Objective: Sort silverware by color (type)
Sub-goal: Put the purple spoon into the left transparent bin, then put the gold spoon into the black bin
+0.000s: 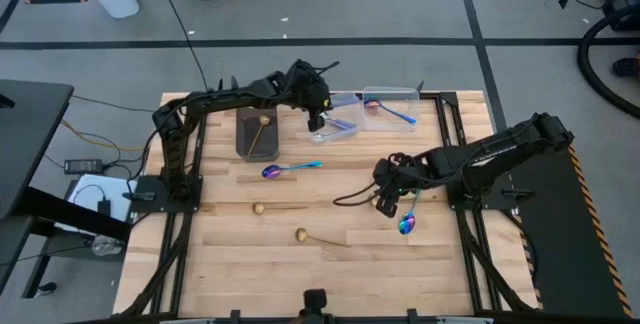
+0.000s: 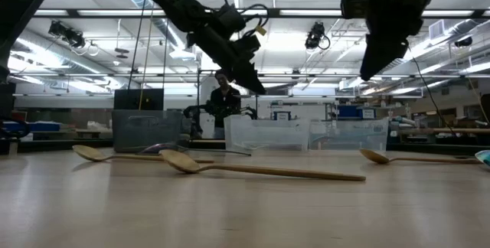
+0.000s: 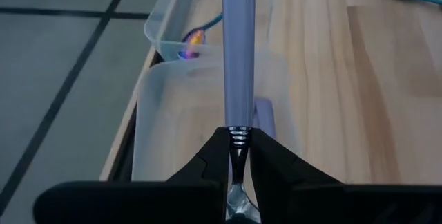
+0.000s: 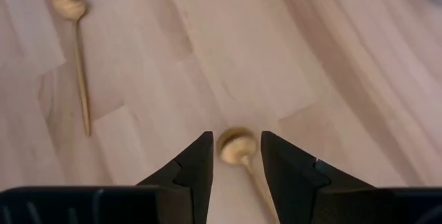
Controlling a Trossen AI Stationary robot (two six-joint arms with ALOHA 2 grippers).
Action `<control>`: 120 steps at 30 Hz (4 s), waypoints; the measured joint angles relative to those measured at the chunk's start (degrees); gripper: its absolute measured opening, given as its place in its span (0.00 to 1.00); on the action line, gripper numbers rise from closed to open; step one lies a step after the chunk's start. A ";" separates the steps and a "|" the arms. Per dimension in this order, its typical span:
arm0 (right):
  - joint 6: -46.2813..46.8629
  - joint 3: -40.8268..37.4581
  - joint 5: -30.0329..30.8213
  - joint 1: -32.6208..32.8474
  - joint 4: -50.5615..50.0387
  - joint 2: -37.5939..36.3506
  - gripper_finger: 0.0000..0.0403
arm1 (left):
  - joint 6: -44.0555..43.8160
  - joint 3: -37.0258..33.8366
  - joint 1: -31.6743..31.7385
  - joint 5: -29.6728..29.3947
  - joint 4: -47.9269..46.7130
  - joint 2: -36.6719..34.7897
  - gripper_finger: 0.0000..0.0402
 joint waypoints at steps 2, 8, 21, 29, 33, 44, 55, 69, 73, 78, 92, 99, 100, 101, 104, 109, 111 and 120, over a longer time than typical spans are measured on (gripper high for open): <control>-1.48 0.00 0.61 -0.88 1.02 -0.01 0.33 | 0.07 0.00 0.01 0.38 1.76 1.28 0.12; -3.89 0.00 0.51 -3.41 6.20 0.00 0.33 | -0.01 2.83 0.27 0.50 -7.82 5.26 0.12; -3.33 0.02 -2.63 -6.42 8.69 0.00 0.33 | 3.21 14.73 2.77 0.42 -16.59 12.55 0.12; -1.57 0.02 -4.21 -6.42 8.81 0.00 0.33 | 3.86 15.02 3.86 1.34 -18.47 14.93 0.12; -0.81 0.02 -4.21 -6.51 9.01 0.00 0.33 | 5.96 15.04 3.39 1.30 -17.91 14.83 0.12; -0.70 0.02 -4.17 -6.68 9.09 0.00 0.33 | 16.91 15.04 0.43 -1.14 -17.92 14.43 0.12; -0.30 0.02 -4.63 -6.68 9.11 0.00 0.33 | 21.41 15.02 -0.34 -3.68 -17.44 14.63 0.15; -0.28 0.02 -4.67 -6.68 9.12 0.00 0.33 | 20.12 15.02 -0.29 -5.78 -17.01 14.63 0.25; -0.28 0.02 -4.69 -6.68 9.12 0.00 0.33 | 15.51 14.98 -0.29 -7.04 -16.90 14.39 0.26; -0.28 0.02 -5.68 -6.68 9.12 0.00 0.33 | 6.05 14.97 -0.45 -7.54 -19.79 11.49 0.26; -3.59 0.02 -6.54 -6.73 8.39 0.00 0.33 | -4.49 14.97 -2.98 -2.03 -41.89 3.69 0.26; -5.48 0.02 -6.17 -6.70 7.63 -0.02 0.33 | -4.90 14.97 -5.62 -1.72 -51.61 3.63 0.26; -5.51 0.02 -5.76 -6.70 7.65 0.00 0.33 | -4.89 14.97 -6.01 -1.72 -52.56 3.63 0.26; -5.52 0.02 -5.19 -6.70 7.64 0.00 0.33 | -4.88 14.97 -6.43 -1.70 -53.07 3.63 0.26; -5.89 0.02 -4.22 -6.73 7.62 0.00 0.33 | -4.93 14.97 -7.64 -1.63 -54.50 3.66 0.26; -5.92 0.02 -3.56 -6.73 7.59 0.00 0.33 | -4.44 14.97 -10.30 1.01 -54.75 3.66 0.26; -5.92 0.02 -3.58 -6.73 7.33 0.00 0.33 | -4.38 14.97 -11.35 1.49 -54.75 3.66 0.26; -4.17 0.02 -7.58 -6.66 3.27 -1.26 0.33 | -4.50 14.97 -15.96 1.53 -54.24 3.68 0.23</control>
